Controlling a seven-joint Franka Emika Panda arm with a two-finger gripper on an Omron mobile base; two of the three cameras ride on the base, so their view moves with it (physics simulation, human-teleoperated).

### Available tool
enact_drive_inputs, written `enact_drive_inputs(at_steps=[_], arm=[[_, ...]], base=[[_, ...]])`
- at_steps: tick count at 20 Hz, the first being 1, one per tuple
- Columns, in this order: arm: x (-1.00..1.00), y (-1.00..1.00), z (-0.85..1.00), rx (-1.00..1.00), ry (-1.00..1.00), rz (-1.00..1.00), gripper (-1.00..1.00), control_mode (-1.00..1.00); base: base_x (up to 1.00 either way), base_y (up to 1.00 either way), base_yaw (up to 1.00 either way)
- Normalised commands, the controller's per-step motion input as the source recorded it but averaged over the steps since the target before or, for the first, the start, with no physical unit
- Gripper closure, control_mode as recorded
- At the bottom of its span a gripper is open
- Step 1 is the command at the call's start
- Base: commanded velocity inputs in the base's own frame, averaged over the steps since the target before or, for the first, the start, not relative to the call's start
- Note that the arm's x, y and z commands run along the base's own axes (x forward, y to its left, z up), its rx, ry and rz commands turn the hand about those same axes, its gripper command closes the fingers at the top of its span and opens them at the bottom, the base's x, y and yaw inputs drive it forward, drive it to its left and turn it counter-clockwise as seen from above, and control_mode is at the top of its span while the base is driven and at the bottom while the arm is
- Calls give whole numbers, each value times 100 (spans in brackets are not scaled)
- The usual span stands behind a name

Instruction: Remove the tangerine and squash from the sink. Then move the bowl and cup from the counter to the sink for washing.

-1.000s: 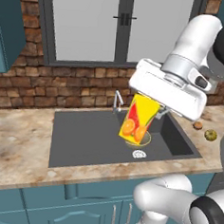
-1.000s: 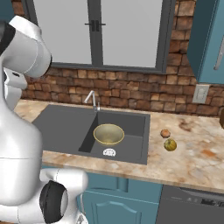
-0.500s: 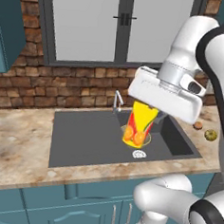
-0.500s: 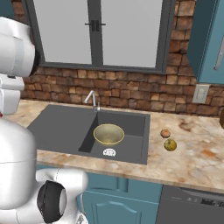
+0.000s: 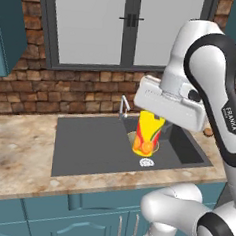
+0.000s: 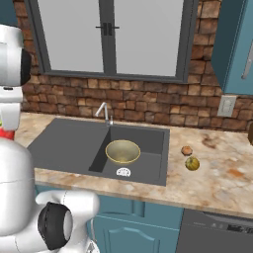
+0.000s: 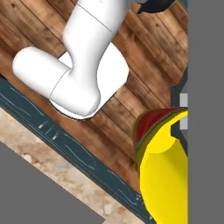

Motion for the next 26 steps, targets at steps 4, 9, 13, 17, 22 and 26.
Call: enact_drive_inputs(at_steps=[4, 9, 13, 17, 22, 26], arm=[[1, -46, -7, -9, 0, 40, 100, -100], [1, -44, -6, -5, -1, 43, 100, -100], [7, -45, -11, -2, -2, 42, 100, -100], [25, -40, -21, -3, 0, 27, 100, -100], [35, -30, -26, -5, 0, 1, 100, -100], [40, -23, -28, -5, 0, -8, 100, -100]], base=[[0, 0, 0], [0, 0, 0], [0, 0, 0], [0, 0, 0], [0, 0, 0], [0, 0, 0]])
